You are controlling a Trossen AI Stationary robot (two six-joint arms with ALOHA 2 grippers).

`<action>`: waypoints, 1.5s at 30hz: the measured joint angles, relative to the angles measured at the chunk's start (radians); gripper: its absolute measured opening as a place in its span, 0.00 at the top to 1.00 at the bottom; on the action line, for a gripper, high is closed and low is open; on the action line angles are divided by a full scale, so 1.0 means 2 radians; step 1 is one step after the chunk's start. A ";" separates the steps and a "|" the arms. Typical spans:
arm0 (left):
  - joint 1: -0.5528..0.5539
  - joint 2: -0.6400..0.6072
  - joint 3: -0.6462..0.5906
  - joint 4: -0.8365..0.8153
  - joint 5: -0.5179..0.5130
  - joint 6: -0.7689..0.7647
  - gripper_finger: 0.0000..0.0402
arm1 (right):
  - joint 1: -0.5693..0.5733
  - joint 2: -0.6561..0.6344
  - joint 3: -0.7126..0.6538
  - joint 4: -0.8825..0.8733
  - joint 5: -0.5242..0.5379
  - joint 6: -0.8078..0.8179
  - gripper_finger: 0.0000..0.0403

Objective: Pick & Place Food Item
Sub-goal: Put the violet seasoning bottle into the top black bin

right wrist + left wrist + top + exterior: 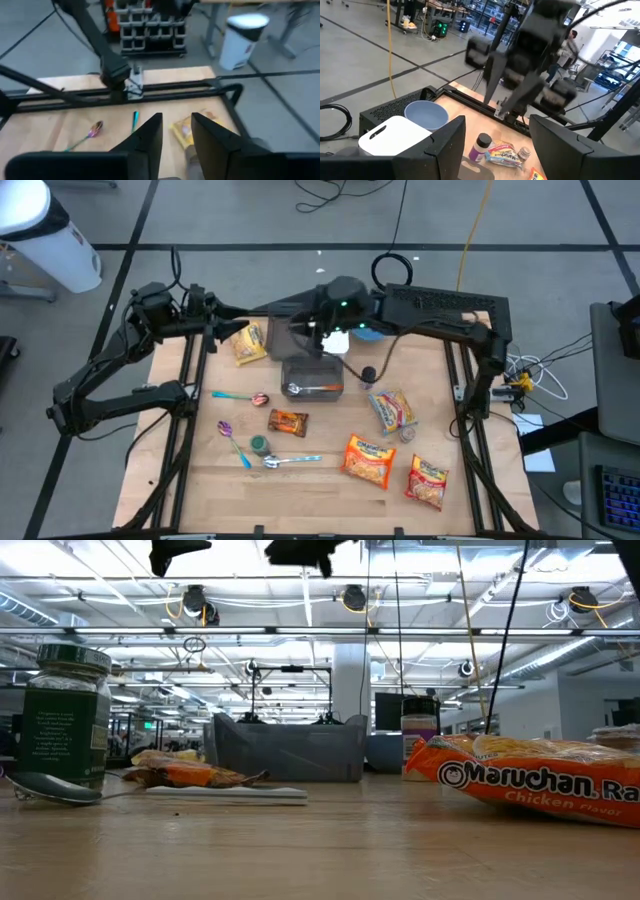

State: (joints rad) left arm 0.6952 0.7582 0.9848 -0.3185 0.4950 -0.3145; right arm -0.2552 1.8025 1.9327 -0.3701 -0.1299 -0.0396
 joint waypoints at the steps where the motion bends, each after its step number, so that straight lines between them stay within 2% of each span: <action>1: 0.000 0.000 0.000 0.000 0.000 0.000 0.43 | 0.000 -0.012 -0.008 0.002 0.006 -0.001 0.80; 5: 0.000 0.000 0.000 0.000 0.001 0.001 0.43 | -0.001 -0.067 -0.075 0.054 0.016 0.002 0.88; 10: 0.000 0.000 0.000 0.000 0.001 0.003 0.51 | 0.000 -0.155 -0.232 0.187 0.016 0.049 0.99; 16: -0.001 0.000 0.000 0.007 0.002 0.003 0.68 | 0.000 -0.261 -0.413 0.343 0.046 0.110 0.98; 21: -0.001 0.000 0.000 0.028 0.001 0.003 0.77 | 0.000 -0.340 -0.506 0.387 0.054 0.130 1.00; 28: -0.001 0.000 0.000 0.039 -0.009 0.012 0.80 | 0.000 -0.432 -0.574 0.389 0.057 0.140 1.00; 32: -0.001 0.000 0.000 0.039 -0.013 0.012 0.80 | 0.000 -0.465 -0.595 0.389 0.079 0.149 1.00; 45: -0.001 0.001 0.000 0.044 -0.013 -0.001 0.80 | 0.000 -0.483 -0.624 0.389 0.093 0.177 0.96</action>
State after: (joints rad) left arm 0.6941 0.7593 0.9848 -0.2306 0.4686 -0.3172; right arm -0.2558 0.8360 0.6849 0.4072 0.0563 0.3150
